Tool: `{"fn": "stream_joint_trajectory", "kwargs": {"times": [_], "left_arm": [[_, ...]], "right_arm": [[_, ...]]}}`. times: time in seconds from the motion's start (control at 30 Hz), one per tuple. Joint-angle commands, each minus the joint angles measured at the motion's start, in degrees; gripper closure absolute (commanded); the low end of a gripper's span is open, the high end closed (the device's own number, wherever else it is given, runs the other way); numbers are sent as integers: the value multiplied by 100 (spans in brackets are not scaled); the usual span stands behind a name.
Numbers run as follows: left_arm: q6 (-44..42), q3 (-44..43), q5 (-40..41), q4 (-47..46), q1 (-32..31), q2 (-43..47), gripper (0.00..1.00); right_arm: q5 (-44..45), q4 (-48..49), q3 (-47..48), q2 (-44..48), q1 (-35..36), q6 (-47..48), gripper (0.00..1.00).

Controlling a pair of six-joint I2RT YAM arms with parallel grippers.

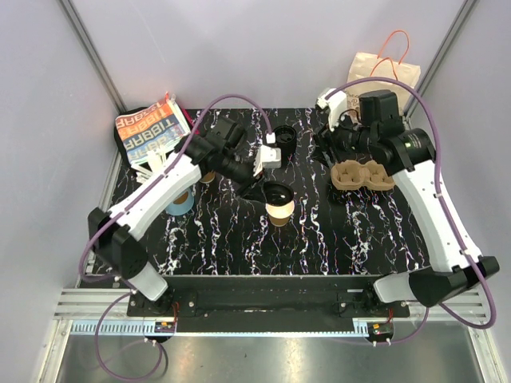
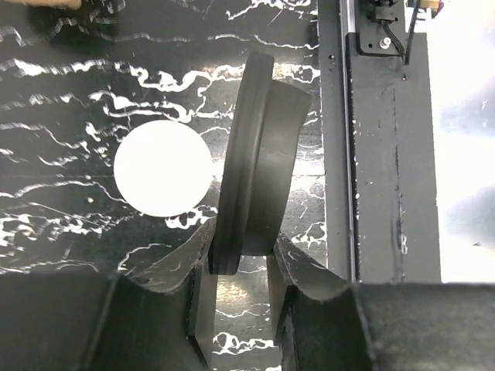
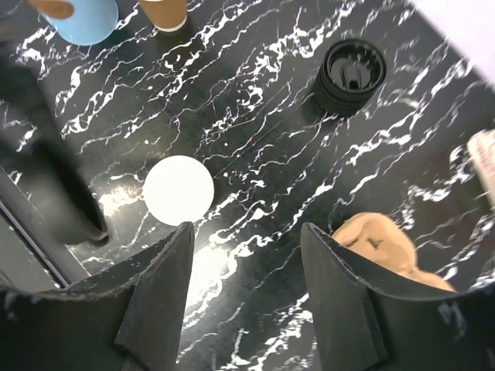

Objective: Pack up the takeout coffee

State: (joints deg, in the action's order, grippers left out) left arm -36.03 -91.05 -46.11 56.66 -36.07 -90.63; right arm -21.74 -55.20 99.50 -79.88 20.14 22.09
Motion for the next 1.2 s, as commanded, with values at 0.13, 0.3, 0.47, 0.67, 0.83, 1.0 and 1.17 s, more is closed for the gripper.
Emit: {"fn": "stream_joint_trajectory", "kwargs": {"times": [0.13, 0.3, 0.47, 0.67, 0.83, 1.0, 1.17], "left_arm": [[939, -809, -882, 328, 504, -877, 97], [1528, -1300, -1497, 416, 716, -1509, 97], [2038, -1591, -1796, 424, 786, -1940, 97], [2363, -1706, -1963, 354, 813, -2231, 98], [2679, -1645, -1954, 143, 830, -2231, 97], [2856, -1513, -2069, -50, 883, -2187, 97], [2996, -1381, -2122, -190, 970, -2178, 97]], "right_arm": [[275, 97, -360, 499, 253, 446, 39], [407, 615, -897, 631, 499, 156, 44], [951, 1212, -1328, 570, 903, -318, 48], [1514, 1634, -1460, 351, 1237, -714, 55], [1848, 1802, -1539, 96, 1518, -899, 60], [1928, 1802, -1671, 25, 1660, -899, 60], [1980, 1811, -1750, 68, 1695, -882, 60]]}}
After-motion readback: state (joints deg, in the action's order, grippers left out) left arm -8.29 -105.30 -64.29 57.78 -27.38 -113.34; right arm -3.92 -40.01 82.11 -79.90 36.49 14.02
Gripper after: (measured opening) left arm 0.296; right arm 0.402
